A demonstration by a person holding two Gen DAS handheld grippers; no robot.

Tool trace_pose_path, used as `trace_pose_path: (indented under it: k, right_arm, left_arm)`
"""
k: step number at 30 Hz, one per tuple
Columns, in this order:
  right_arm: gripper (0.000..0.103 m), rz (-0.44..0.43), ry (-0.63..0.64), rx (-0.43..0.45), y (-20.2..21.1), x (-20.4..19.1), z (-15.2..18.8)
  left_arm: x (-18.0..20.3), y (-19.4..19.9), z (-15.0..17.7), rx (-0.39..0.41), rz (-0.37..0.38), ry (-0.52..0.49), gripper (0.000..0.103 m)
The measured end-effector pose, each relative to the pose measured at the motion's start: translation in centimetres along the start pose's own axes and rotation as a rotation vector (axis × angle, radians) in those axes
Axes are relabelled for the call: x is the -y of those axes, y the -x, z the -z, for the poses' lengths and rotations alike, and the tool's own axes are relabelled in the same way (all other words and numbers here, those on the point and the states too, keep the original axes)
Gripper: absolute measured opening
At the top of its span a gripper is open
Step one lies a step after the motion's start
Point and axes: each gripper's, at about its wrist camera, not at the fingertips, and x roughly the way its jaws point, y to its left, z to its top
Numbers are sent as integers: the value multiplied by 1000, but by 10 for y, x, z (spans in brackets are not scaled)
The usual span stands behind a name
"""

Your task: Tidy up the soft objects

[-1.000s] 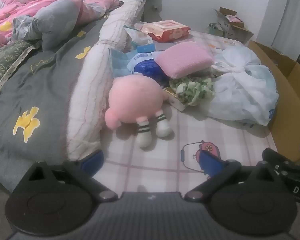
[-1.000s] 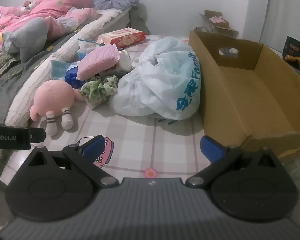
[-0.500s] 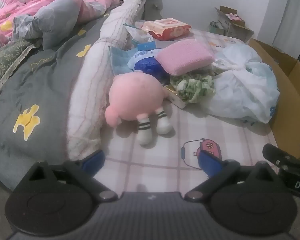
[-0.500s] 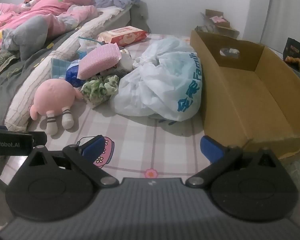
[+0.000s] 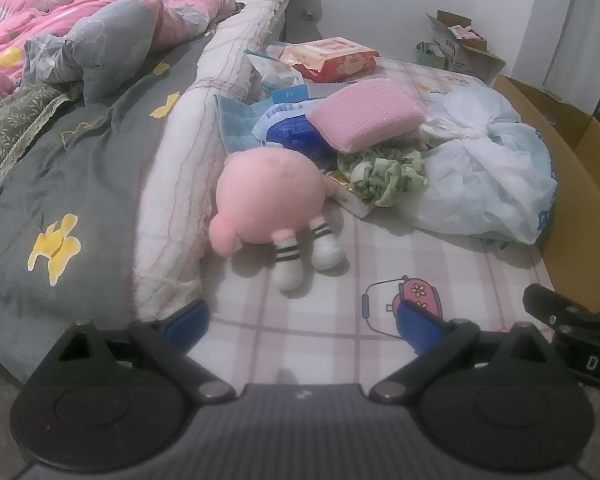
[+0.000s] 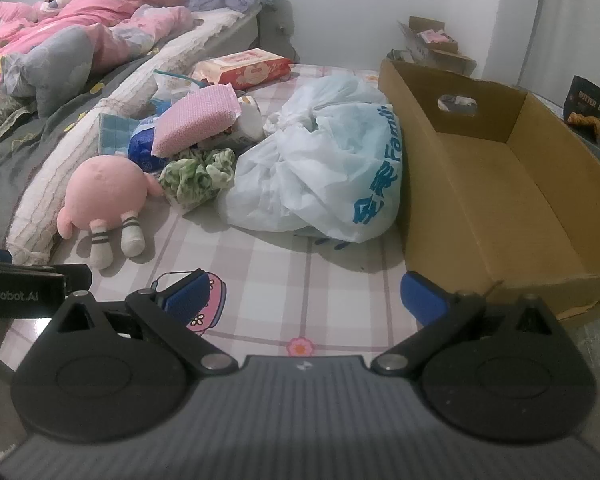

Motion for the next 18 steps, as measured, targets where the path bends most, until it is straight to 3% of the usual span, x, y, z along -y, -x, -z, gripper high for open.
trace_pose_path:
  k: [18]
  right_arm:
    - [102, 19, 12, -13, -1, -2, 0]
  left_arm:
    - [-3, -2, -1, -13, -7, -5, 100]
